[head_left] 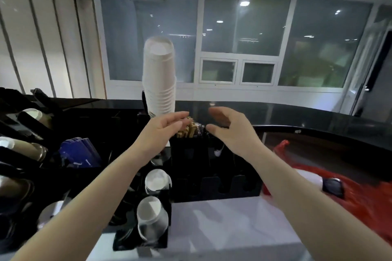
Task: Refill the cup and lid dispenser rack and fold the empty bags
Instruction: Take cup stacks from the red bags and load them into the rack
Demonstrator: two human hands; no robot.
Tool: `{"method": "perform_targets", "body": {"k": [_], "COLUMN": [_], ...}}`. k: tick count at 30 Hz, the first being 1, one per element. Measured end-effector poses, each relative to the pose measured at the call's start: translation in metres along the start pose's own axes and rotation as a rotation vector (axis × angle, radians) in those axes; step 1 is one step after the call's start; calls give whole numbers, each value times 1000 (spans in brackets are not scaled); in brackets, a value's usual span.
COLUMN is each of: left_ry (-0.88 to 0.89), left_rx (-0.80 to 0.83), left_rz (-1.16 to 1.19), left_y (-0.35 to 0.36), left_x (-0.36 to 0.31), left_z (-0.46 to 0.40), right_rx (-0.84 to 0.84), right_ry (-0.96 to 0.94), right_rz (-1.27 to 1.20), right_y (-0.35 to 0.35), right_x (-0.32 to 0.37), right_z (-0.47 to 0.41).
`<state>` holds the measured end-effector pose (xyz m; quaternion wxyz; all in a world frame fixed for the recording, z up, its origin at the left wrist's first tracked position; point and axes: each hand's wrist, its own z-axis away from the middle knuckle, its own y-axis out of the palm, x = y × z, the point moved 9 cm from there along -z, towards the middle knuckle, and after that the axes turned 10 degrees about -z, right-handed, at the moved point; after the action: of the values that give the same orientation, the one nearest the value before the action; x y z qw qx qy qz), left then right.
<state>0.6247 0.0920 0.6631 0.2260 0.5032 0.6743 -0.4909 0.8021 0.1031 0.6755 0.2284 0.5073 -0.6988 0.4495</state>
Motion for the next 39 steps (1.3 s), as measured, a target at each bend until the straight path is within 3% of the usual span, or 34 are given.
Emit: {"method": "perform_targets", "body": {"k": [6,9,13,20,25,29,32,34,36,39], "left_ry": [87,190,290,420,510,628,724,802,860,927], "left_rx": [119,201,341,607,709,793,743,580,428,399], "left_rz": [-151,-357,-428,-409,-287,-202,-140,-107,-131,-278], "left_y": [124,194,297,479,568,624,649,651,654,681], "left_x": [-38,-54,-70,-95,-127,-145,-157,-166,-167,-156], "left_z": [5,11,23,54,59,64,45,21,-3,-31], "right_rx": [-27,-79,-178,-347,-484,-497,-360,-177,-72,-108], "right_ry": [69,100,196,372,501,595,500,433,508,706], "right_rz": [42,175,384,724,904,1022,1186,1317,1368,1359], "right_y": [-101,-164,-247,-370,-439,-473,-482,-480,-488,-509], "right_x": [-53,-76,-112,-159,-178,-192,-198,-209,-227,-253], "right_z": [82,126,194,317,388,419,422,424,429,435]}}
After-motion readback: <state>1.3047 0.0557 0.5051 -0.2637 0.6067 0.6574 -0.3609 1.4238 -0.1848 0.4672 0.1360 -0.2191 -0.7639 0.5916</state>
